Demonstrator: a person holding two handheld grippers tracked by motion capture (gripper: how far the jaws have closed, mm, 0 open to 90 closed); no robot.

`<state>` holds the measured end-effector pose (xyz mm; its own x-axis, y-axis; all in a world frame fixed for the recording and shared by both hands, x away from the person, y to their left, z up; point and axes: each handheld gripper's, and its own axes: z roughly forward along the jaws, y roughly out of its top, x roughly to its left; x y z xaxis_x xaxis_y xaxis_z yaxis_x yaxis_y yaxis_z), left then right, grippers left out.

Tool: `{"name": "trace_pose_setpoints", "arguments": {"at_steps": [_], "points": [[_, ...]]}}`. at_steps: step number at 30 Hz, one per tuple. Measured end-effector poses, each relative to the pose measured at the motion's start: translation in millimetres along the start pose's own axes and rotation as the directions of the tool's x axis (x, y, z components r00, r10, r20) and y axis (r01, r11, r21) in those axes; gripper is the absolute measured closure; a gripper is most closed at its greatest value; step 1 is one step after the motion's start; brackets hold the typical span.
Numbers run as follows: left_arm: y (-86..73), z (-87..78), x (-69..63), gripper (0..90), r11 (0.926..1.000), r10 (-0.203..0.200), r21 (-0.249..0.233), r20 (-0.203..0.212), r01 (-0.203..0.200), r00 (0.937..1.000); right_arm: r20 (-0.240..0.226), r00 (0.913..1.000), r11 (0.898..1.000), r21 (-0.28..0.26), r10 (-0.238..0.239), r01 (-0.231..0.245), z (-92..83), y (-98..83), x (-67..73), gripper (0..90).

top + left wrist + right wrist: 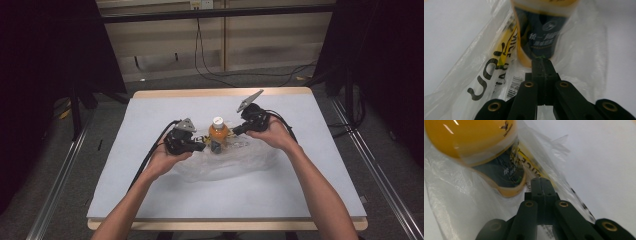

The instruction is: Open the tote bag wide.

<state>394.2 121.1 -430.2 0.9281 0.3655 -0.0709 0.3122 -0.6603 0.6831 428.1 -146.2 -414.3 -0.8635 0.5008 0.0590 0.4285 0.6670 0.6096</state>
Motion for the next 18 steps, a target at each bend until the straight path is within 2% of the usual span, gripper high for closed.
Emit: {"name": "trace_pose_setpoints", "arguments": {"at_steps": [3, 4, 5, 7, 8, 9, 13, 14, 15, 17, 18], "points": [[-3.3, 13.1, 0.5, 90.0, 0.9987, -0.011, 0.051, 0.001, 0.01, 0.9999, -0.023, 0.9997, 0.999, 0.049, 0.003, -0.002, 15.5, 7.2, -0.6, 90.0], [-3.8, 15.4, 0.1, 90.0, 0.998, 0.0, 0.063, -0.001, 0.0, 1.0, -0.023, 0.9997, 0.997, 0.081, 0.009, -0.007, 27.3, 9.8, -3.2, 90.0], [-5.2, 18.8, -1.4, 90.0, 0.9983, -0.013, 0.057, 0.009, 0.013, 0.9999, -0.023, 0.9997, 0.997, 0.081, 0.009, -0.007, 27.3, 9.8, -3.2, 90.0], [-8.1, 23.9, -3.7, 90.0, 0.9985, -0.015, 0.053, 0.019, 0.014, 0.9997, -0.038, 0.999, 0.992, 0.127, 0.025, -0.02, 45.2, 11.5, -8.1, 90.0], [-10.1, 27.1, -5.6, 90.0, 0.9984, -0.012, 0.055, 0.032, 0.01, 0.9994, -0.038, 0.999, 0.992, 0.127, 0.025, -0.02, 45.2, 11.5, -8.1, 90.0], [-11.4, 29.0, -8.2, 90.0, 0.997, -0.005, 0.078, 0.03, 0.003, 0.9995, -0.039, 0.9988, 0.991, 0.135, 0.029, -0.024, 51.1, 12.2, -10.2, 90.0], [-20.1, 34.6, -19.5, 90.0, 0.9964, 0.014, 0.083, 0.05, -0.018, 0.9987, -0.039, 0.9973, 0.987, 0.154, 0.062, -0.055, 73.9, 19.6, -19.9, 90.0], [-22.0, 34.9, -22.6, 90.0, 0.9946, 0.022, 0.099, 0.065, -0.029, 0.9977, -0.039, 0.9973, 0.987, 0.154, 0.062, -0.055, 73.9, 19.6, -19.9, 90.0], [-24.8, 35.3, -26.1, 90.0, 0.9954, 0.026, 0.091, 0.069, -0.033, 0.9973, -0.036, 0.9971, 0.985, 0.159, 0.068, -0.061, 77.4, 21.4, -21.7, 90.0], [-27.1, 33.4, -31.7, 90.0, 0.9947, 0.034, 0.093, 0.099, -0.043, 0.9945, -0.009, 0.9968, 0.986, 0.151, 0.08, -0.077, 81.6, 26.0, -25.1, 90.0], [-28.5, 32.7, -35.6, 90.0, 0.9946, 0.041, 0.091, 0.097, -0.05, 0.9945, 0.003, 0.9967, 0.985, 0.155, 0.081, -0.081, 83.4, 28.3, -26.9, 90.0]]}}
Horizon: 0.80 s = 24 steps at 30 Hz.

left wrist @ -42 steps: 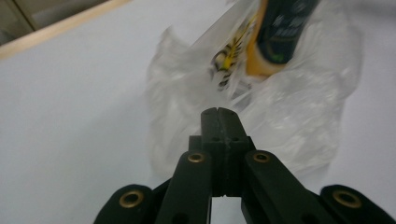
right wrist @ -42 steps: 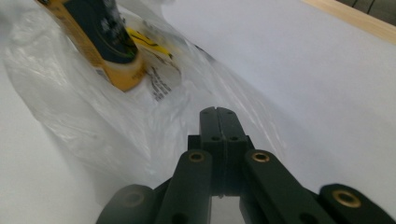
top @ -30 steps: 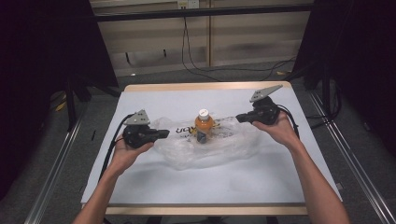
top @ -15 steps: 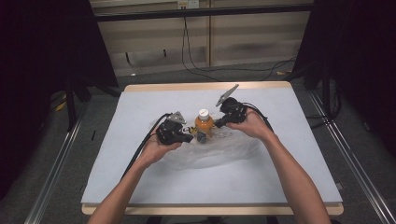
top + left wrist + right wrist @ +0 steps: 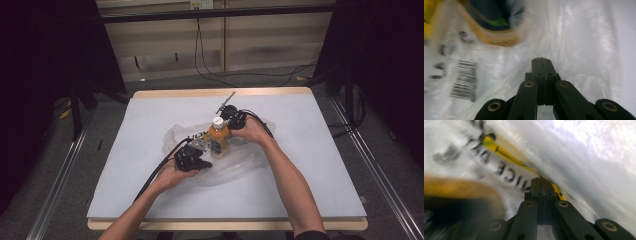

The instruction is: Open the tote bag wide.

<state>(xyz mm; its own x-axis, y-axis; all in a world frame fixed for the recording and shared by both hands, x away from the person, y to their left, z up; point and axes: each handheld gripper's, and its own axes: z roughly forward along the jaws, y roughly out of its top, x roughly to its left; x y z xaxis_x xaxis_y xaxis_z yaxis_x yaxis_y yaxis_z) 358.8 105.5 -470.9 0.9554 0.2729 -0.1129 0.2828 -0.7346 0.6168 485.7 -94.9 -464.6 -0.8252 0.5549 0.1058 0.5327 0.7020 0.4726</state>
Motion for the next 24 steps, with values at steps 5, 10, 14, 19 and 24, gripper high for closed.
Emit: {"name": "trace_pose_setpoints", "arguments": {"at_steps": [5, 10, 14, 19, 24], "points": [[-4.7, -2.7, -15.5, 90.0, 0.9991, 0.039, 0.012, 0.045, -0.04, 0.9982, 0.014, 0.9982, 0.998, -0.009, 0.059, -0.059, 5.0, 9.0, -9.9, 90.0], [-10.4, -4.9, -29.1, 90.0, 0.9977, 0.067, 0.006, 0.058, -0.067, 0.9961, 0.019, 0.9941, 0.994, -0.036, 0.107, -0.106, 8.0, 12.3, -20.1, 90.0], [-12.7, -8.4, -35.0, 90.0, 0.9954, 0.09, 0.026, 0.056, -0.092, 0.9943, 0.06, 0.9933, 0.995, -0.024, 0.099, -0.098, 9.9, 17.7, -22.2, 90.0], [-18.8, -11.9, -39.6, 90.0, 0.9953, 0.094, 0.014, 0.083, -0.096, 0.9921, 0.088, 0.989, 0.992, -0.04, 0.119, -0.116, 12.0, 20.7, -26.4, 90.0], [-18.4, -12.0, -31.3, 90.0, 0.9973, 0.07, 0.016, 0.072, -0.071, 0.995, 0.087, 0.9908, 0.994, -0.037, 0.103, -0.1, 11.3, 20.1, -24.8, 90.0]]}}
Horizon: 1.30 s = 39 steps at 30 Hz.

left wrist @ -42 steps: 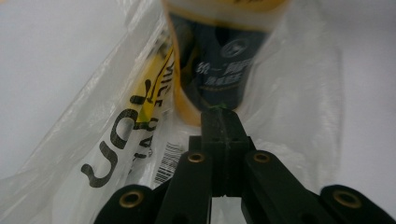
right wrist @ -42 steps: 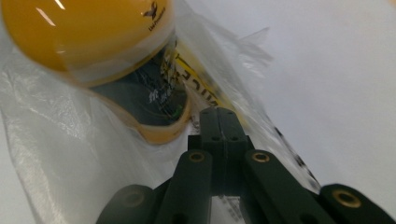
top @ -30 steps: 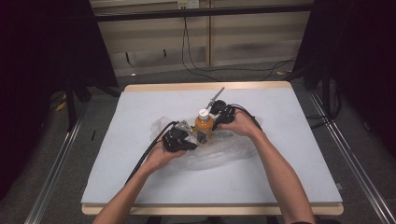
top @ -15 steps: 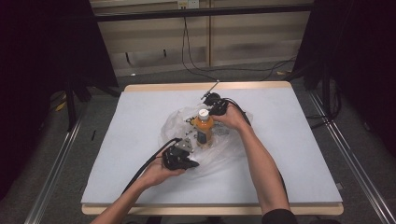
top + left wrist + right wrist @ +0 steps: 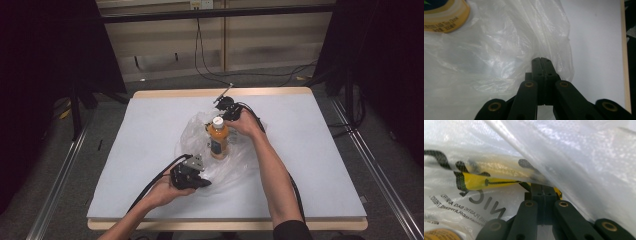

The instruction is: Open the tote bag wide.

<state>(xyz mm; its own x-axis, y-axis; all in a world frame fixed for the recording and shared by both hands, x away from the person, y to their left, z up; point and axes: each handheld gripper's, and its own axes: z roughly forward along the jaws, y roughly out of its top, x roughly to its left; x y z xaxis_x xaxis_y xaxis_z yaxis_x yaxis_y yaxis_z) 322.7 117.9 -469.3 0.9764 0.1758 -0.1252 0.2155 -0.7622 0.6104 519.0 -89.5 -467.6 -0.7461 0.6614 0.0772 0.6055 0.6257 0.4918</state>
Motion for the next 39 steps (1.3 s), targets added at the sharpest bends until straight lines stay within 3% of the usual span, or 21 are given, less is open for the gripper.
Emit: {"name": "trace_pose_setpoints", "arguments": {"at_steps": [1, 2, 5, 9, 12, 17, 22, 23, 25, 27, 28, 29, 30, 32, 37, 39], "points": [[-0.8, 1.2, 2.7, 90.0, 0.9996, -0.009, -0.026, 0.002, 0.009, 1.0, -0.009, 1.0, 1.0, -0.001, -0.004, 0.004, -0.3, -0.7, 0.5, 90.0], [-0.4, -0.7, 5.1, 90.0, 0.9999, -0.015, -0.008, -0.017, 0.015, 0.9997, -0.015, 0.9999, 1.0, 0.0, -0.007, 0.007, -0.8, -1.5, 1.3, 90.0], [-3.5, 0.7, 10.2, 90.0, 0.9974, -0.045, -0.056, -0.02, 0.044, 0.9988, -0.039, 0.9991, 1.0, -0.002, -0.018, 0.018, -2.7, -4.8, 5.6, 90.0], [-2.6, 0.5, 11.0, 90.0, 0.9951, -0.063, -0.077, -0.012, 0.061, 0.998, -0.057, 0.9982, 1.0, -0.024, -0.02, 0.018, -4.2, -9.0, 7.6, 90.0], [-0.9, 0.9, 15.1, 90.0, 0.9934, -0.073, -0.089, 0.001, 0.073, 0.9973, -0.063, 0.9979, 0.999, -0.04, 0.017, -0.019, -8.9, -11.7, 10.8, 90.0], [0.4, -1.8, 15.1, 90.0, 0.9892, -0.085, -0.121, -0.015, 0.082, 0.9963, -0.078, 0.9969, 0.998, -0.068, 0.002, -0.007, -20.4, -13.8, 16.2, 90.0], [-0.6, -8.3, 16.9, 90.0, 0.9711, -0.118, -0.208, 0.009, 0.118, 0.9929, -0.062, 0.998, 0.994, -0.105, -0.012, 0.005, -33.5, -14.2, 20.9, 90.0], [-0.6, -10.8, 16.5, 90.0, 0.974, -0.116, -0.197, -0.014, 0.111, 0.9931, -0.073, 0.9973, 0.993, -0.12, -0.011, 0.003, -36.1, -14.1, 21.8, 90.0], [-1.9, -13.1, 16.2, 90.0, 0.9687, -0.118, -0.222, -0.014, 0.112, 0.9929, -0.074, 0.9971, 0.99, -0.138, -0.019, 0.008, -41.1, -15.0, 23.4, 90.0], [-2.5, -17.8, 16.2, 90.0, 0.9612, -0.127, -0.25, -0.029, 0.116, 0.9915, -0.055, 0.9984, 0.991, -0.132, -0.017, 0.01, -44.9, -18.1, 23.5, 90.0], [-2.3, -20.0, 17.0, 90.0, 0.9549, -0.145, -0.266, -0.031, 0.131, 0.989, -0.055, 0.9984, 0.99, -0.138, -0.014, 0.006, -46.8, -20.7, 22.9, 90.0], [-2.3, -21.6, 18.1, 90.0, 0.9545, -0.15, -0.266, -0.036, 0.135, 0.9881, -0.061, 0.9981, 0.989, -0.149, -0.006, -0.004, -49.2, -24.1, 22.4, 90.0], [-2.4, -23.0, 19.2, 90.0, 0.9493, -0.16, -0.28, -0.035, 0.144, 0.9865, -0.062, 0.9981, 0.987, -0.16, -0.009, -0.001, -50.5, -25.9, 22.1, 90.0], [-2.6, -26.2, 20.7, 90.0, 0.9414, -0.157, -0.308, -0.04, 0.138, 0.9867, -0.071, 0.9974, 0.981, -0.196, -0.01, -0.004, -55.1, -30.7, 22.1, 90.0], [-2.5, -33.5, 21.0, 90.0, 0.9317, -0.157, -0.339, -0.054, 0.13, 0.9861, -0.075, 0.9972, 0.968, -0.251, 0.002, -0.021, -64.7, -41.7, 19.4, 90.0], [-3.8, -35.0, 20.3, 90.0, 0.9216, -0.163, -0.365, -0.052, 0.133, 0.9853, -0.077, 0.9969, 0.961, -0.274, 0.014, -0.034, -68.4, -48.3, 19.5, 90.0]]}}
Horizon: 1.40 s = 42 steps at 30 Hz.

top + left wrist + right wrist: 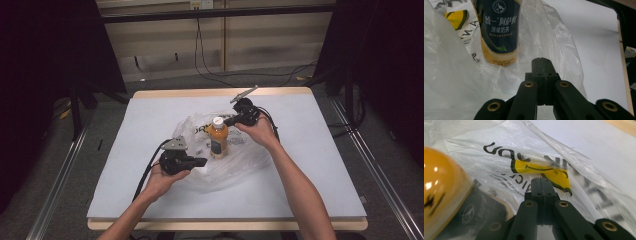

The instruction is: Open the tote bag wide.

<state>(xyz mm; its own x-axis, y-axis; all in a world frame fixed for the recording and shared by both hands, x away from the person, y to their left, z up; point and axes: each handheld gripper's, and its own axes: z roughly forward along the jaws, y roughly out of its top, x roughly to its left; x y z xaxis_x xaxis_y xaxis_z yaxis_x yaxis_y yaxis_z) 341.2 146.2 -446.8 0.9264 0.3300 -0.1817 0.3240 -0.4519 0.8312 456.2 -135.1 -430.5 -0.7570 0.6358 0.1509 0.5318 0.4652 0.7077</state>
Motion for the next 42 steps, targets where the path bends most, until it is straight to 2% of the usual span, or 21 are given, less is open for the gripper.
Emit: {"name": "trace_pose_setpoints", "arguments": {"at_steps": [5, 7, 9, 10, 12, 18, 21, 22, 23, 25, 27, 29, 31, 33, 34, 35, 36, 38, 39, 41, 42], "points": [[-1.0, -7.4, -4.5, 90.0, 0.9992, 0.008, -0.038, -0.022, -0.009, 0.9997, 0.001, 1.0, 0.998, -0.066, 0.008, -0.008, -17.7, -13.7, 5.0, 90.0], [-0.1, -10.8, -6.1, 90.0, 0.9987, 0.019, -0.047, -0.027, -0.021, 0.9995, -0.003, 1.0, 0.992, -0.129, 0.008, -0.008, -33.9, -22.0, 11.0, 90.0], [0.6, -14.3, -7.1, 89.5, 0.9974, 0.025, -0.067, -0.039, -0.027, 0.9989, 0.0, 0.9999, 0.989, -0.148, 0.011, -0.011, -39.2, -25.0, 12.3, 90.0], [0.7, -15.7, -7.0, 86.4, 0.9969, 0.035, -0.068, -0.047, -0.038, 0.9983, 0.025, 0.9994, 0.982, -0.188, 0.022, -0.017, -48.8, -30.9, 12.9, 84.0], [-0.1, -17.9, -7.0, 84.6, 0.996, 0.035, -0.08, -0.067, -0.04, 0.9971, 0.027, 0.999, 0.978, -0.206, 0.036, -0.03, -52.7, -34.4, 12.1, 81.7], [1.5, -28.1, -15.0, 70.4, 0.9884, 0.058, -0.132, -0.121, -0.074, 0.991, 0.039, 0.9983, 0.946, -0.324, 0.043, -0.028, -78.5, -50.5, 19.5, 53.3], [2.4, -32.6, -17.1, 60.2, 0.9869, 0.067, -0.136, -0.14, -0.086, 0.9879, 0.036, 0.9976, 0.929, -0.369, 0.059, -0.041, -91.3, -57.9, 24.9, 33.6], [2.7, -35.1, -18.6, 52.7, 0.9866, 0.055, -0.143, -0.156, -0.078, 0.9861, 0.047, 0.9975, 0.925, -0.38, 0.052, -0.03, -99.2, -62.9, 28.9, 23.2], [2.9, -37.3, -19.1, 52.7, 0.9833, 0.053, -0.163, -0.17, -0.081, 0.9841, 0.047, 0.9975, 0.925, -0.38, 0.052, -0.03, -99.2, -62.9, 28.9, 23.2], [3.5, -43.9, -19.4, 43.1, 0.9806, 0.04, -0.182, -0.181, -0.074, 0.9826, 0.063, 0.9962, 0.922, -0.386, 0.06, -0.031, -106.4, -68.2, 32.8, 12.8], [3.6, -50.0, -20.1, 33.7, 0.9769, 0.032, -0.199, -0.227, -0.078, 0.9733, 0.073, 0.9957, 0.92, -0.392, 0.056, -0.023, -113.6, -74.1, 36.4, 8.2], [3.1, -55.9, -18.4, 26.5, 0.9731, 0.024, -0.218, -0.226, -0.075, 0.9738, 0.076, 0.9952, 0.915, -0.401, 0.062, -0.027, -121.5, -80.5, 39.8, 4.1], [2.0, -61.2, -16.8, 20.9, 0.9703, 0.011, -0.231, -0.257, -0.073, 0.9663, 0.076, 0.9945, 0.906, -0.422, 0.072, -0.033, -129.2, -87.6, 42.6, 2.1], [0.0, -66.0, -14.8, 14.8, 0.9689, -0.011, -0.241, -0.262, -0.054, 0.965, 0.088, 0.9932, 0.896, -0.443, 0.076, -0.03, -137.0, -96.3, 45.7, 0.4], [-1.3, -68.7, -14.3, 13.4, 0.9709, -0.017, -0.234, -0.282, -0.051, 0.9592, 0.091, 0.9926, 0.895, -0.444, 0.08, -0.031, -139.2, -99.2, 46.7, 0.6], [-2.9, -70.9, -12.3, 12.7, 0.9715, -0.015, -0.231, -0.28, -0.052, 0.9598, 0.101, 0.9914, 0.896, -0.443, 0.083, -0.03, -142.2, -103.2, 47.8, 0.7], [-4.5, -73.8, -11.7, 12.5, 0.9739, -0.027, -0.223, -0.296, -0.041, 0.9549, 0.111, 0.9903, 0.898, -0.44, 0.083, -0.026, -144.8, -107.0, 48.7, 1.4], [-8.6, -78.8, -10.4, 11.3, 0.9755, -0.043, -0.218, -0.305, -0.026, 0.9513, 0.136, 0.9858, 0.907, -0.419, 0.098, -0.033, -150.2, -114.9, 49.2, 1.6], [-10.5, -81.1, -11.6, 10.8, 0.9759, -0.042, -0.216, -0.327, -0.032, 0.9442, 0.143, 0.9843, 0.904, -0.427, 0.104, -0.033, -153.0, -118.8, 49.4, 1.4], [-15.8, -86.7, -12.1, 10.1, 0.9711, -0.053, -0.237, -0.333, -0.029, 0.9416, 0.147, 0.9807, 0.892, -0.449, 0.129, -0.05, -158.9, -127.6, 49.9, 1.3], [-18.1, -89.6, -13.0, 10.1, 0.972, -0.07, -0.235, -0.347, -0.014, 0.9352, 0.148, 0.9791, 0.887, -0.458, 0.139, -0.057, -161.4, -131.6, 50.5, 1.8]]}}
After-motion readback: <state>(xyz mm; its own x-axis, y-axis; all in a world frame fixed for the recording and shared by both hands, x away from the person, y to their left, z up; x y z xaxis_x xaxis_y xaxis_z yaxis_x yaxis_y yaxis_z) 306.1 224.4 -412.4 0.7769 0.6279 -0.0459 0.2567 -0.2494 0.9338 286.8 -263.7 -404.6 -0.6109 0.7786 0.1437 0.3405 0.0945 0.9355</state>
